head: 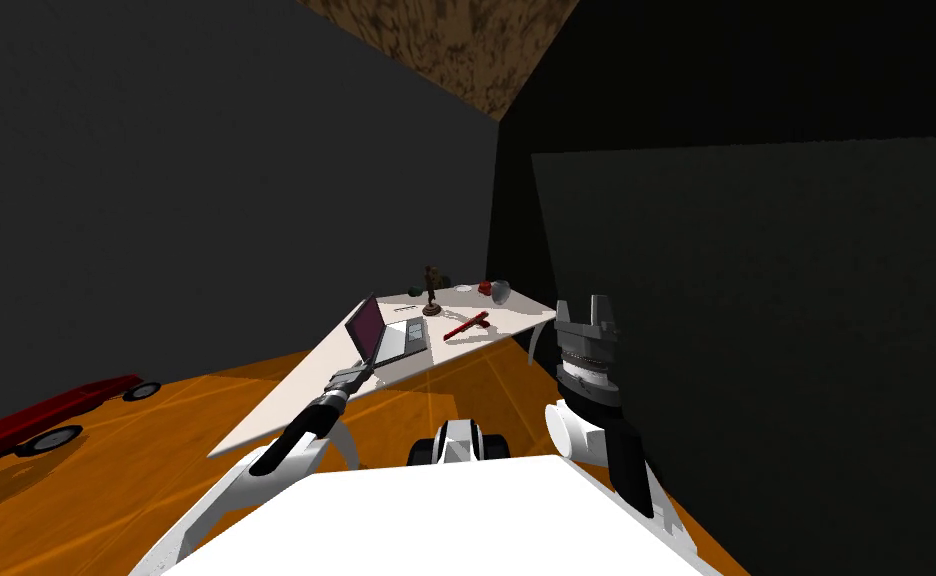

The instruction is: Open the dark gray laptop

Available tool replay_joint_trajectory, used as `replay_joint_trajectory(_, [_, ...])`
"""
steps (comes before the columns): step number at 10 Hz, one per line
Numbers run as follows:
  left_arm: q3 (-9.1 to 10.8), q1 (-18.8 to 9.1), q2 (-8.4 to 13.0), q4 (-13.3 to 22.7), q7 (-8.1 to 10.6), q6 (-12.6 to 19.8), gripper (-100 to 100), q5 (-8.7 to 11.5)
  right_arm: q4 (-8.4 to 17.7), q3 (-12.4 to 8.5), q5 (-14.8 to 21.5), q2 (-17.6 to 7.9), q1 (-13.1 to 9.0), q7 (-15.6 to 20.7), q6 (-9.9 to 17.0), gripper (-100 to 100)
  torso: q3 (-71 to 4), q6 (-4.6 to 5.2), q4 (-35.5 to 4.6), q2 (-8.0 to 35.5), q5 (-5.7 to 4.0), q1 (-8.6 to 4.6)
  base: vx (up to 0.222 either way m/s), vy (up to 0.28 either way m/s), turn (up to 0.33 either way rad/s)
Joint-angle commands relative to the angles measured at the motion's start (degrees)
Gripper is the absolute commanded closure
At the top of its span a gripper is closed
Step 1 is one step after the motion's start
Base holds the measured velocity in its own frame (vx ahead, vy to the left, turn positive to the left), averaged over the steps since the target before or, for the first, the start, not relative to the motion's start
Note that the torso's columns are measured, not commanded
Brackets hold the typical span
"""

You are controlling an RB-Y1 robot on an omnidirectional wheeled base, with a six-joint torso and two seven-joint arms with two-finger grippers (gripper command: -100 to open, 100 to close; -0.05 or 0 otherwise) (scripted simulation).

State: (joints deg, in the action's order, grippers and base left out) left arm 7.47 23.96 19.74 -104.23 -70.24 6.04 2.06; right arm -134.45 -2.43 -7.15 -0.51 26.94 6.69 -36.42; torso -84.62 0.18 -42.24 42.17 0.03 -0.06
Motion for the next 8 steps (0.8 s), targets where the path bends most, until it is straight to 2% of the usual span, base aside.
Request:
replay_joint_trajectory(1, [-0.35,0.2,-0.2,-0.8,-3.92,1.0,100,3.0,0.0,0.0,0.0,0.0,0.0,0.0,0.0,0,0.0,0.00,0.0,0.0,0.00,0.00,0.016,-0.004,0.048])
replay_joint_trajectory(3, [-0.35,0.2,-0.2,-0.8,-7.01,1.0,100,3.2,0.0,0.0,0.0,0.0,0.0,0.0,0.0,0,0.0,-0.02,0.0,0.0,0.00,-0.03,0.017,-0.007,0.022])
replay_joint_trajectory(4, [-0.35,0.2,-0.2,-0.8,-7.39,1.0,100,3.2,0.0,0.0,0.0,0.0,0.0,0.0,0.0,0,0.0,0.03,0.0,0.0,0.01,-0.02,0.000,0.000,0.000])
replay_joint_trajectory(5, [-0.53,0.4,-0.3,-1.5,-9.67,1.9,100,6.0,0.0,0.0,0.0,0.0,0.0,0.0,0.0,0,0.0,0.03,0.0,0.0,0.01,-0.01,0.017,-0.005,0.051])
replay_joint_trajectory(7, [-0.53,0.4,-0.3,-1.5,-12.78,1.9,100,6.2,0.0,0.0,0.0,0.0,0.0,0.0,0.0,0,0.0,0.00,0.1,0.0,0.04,-0.04,0.016,-0.009,0.023])
replay_joint_trajectory(8, [-0.53,0.4,-0.3,-1.5,-13.19,1.9,100,6.2,0.0,0.0,0.0,0.0,0.0,0.0,0.0,0,0.0,0.05,0.0,0.0,0.04,-0.01,0.000,0.000,0.000])
